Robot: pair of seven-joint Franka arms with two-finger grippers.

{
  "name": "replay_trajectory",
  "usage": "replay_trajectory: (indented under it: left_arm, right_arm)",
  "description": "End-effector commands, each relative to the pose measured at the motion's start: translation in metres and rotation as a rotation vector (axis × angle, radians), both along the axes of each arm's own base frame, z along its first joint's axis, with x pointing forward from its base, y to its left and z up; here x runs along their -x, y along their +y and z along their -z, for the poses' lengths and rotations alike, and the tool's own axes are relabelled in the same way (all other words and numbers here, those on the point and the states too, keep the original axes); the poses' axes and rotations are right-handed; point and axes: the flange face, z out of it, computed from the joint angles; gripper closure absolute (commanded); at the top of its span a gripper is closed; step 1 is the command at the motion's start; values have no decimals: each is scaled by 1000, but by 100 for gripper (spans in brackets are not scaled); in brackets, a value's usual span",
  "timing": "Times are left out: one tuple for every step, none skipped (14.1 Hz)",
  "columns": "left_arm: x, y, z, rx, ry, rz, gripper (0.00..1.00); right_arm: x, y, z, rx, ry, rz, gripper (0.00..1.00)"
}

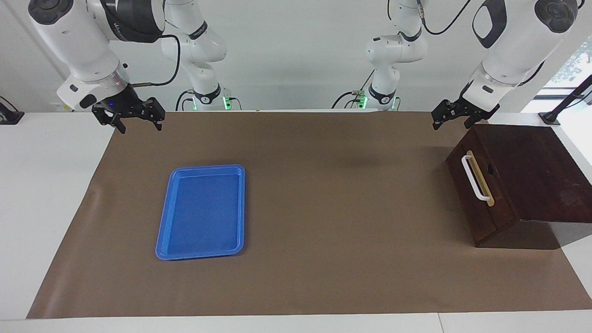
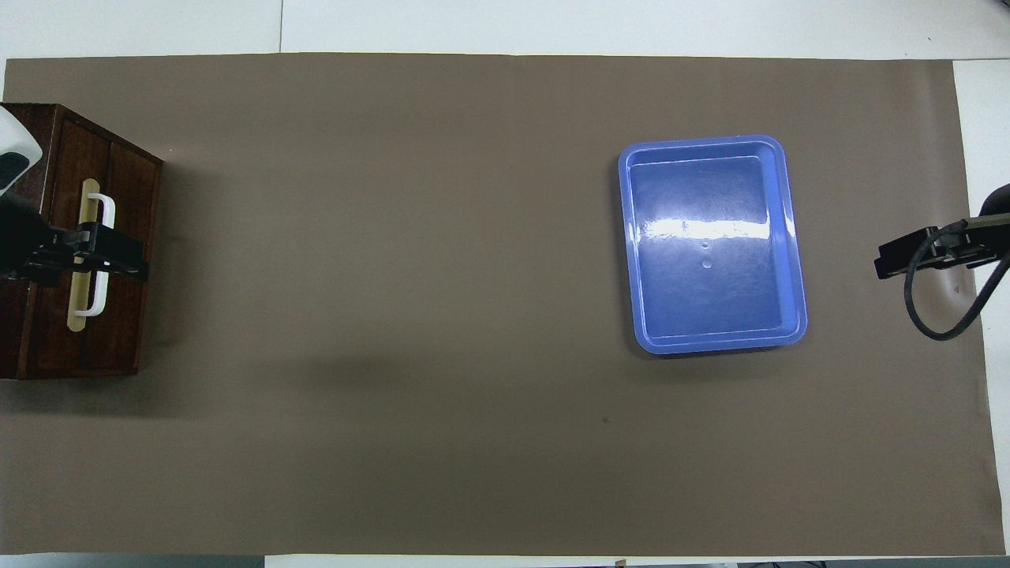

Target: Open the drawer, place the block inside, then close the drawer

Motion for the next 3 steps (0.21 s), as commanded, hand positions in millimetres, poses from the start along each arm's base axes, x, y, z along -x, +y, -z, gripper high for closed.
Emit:
replay_trajectory:
  left_arm:
    - [6,1,-3,15,-6,11,0]
    - [5,1,-5,17,-12,8,0]
    - [5,2,-4,17,-6,8,0]
  right_arm:
    - [-1,-3,-1,8,-2,-26,0]
    - [-1,-3,0,7,-1,-26,0]
    - [-1,-3,-1,8,-2,-26,0]
